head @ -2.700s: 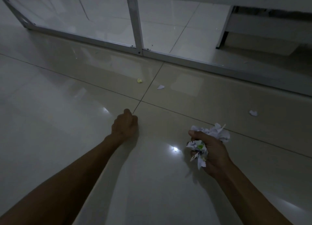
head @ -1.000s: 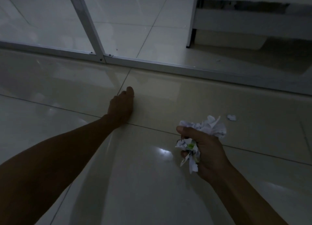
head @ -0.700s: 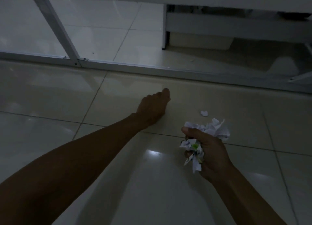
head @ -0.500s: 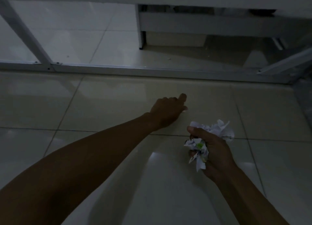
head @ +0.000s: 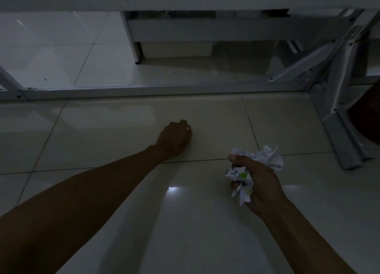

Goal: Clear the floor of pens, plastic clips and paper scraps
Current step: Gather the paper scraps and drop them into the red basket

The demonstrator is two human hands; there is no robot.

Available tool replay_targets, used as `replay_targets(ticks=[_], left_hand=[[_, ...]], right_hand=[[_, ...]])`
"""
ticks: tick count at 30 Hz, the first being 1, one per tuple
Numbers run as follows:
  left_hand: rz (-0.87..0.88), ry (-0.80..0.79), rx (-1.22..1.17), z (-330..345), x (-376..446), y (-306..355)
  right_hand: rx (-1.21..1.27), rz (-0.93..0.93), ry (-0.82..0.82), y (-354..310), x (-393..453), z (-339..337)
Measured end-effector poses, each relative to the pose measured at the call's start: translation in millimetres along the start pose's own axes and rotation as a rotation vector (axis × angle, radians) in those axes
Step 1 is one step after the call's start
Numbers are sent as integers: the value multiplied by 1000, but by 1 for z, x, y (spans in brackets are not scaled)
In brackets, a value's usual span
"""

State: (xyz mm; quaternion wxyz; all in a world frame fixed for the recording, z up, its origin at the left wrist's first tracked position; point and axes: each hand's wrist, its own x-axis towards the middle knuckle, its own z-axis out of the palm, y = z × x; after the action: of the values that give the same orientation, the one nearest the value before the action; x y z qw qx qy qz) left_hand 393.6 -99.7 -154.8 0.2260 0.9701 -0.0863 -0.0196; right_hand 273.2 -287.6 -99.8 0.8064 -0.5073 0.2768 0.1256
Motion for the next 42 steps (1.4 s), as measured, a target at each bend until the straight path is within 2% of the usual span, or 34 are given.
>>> replay_targets(ticks=[2,6,8,12,18,26,31,38,42], left_hand=[[-57,18,-243,-3,-3,14],[-442,-90,-998,-29,-4,66],[-504,-197,-1160,-44,1,93],[-474,-359,-1361,-76,11,157],[-377,-490,-1411,-114,23,260],[-297,-378,-1396,-123,48,393],[-279,-150,-1439,-97,69,486],[-352,-142,-1400,-34,108,566],[-403,-119,-1209,22,149,574]], right_hand=[[26,-13,4,-8,-4,-5],[40,-12,24,-27,-14,-17],[42,-31,7,-41,-23,-25],[31,-66,44,-84,-44,-52],[-38,-145,157,-169,-69,-100],[14,-315,194,-296,-78,-172],[-31,-274,208,-367,-63,-237],[-214,-428,452,-412,-19,-290],[-536,-421,454,-406,38,-316]])
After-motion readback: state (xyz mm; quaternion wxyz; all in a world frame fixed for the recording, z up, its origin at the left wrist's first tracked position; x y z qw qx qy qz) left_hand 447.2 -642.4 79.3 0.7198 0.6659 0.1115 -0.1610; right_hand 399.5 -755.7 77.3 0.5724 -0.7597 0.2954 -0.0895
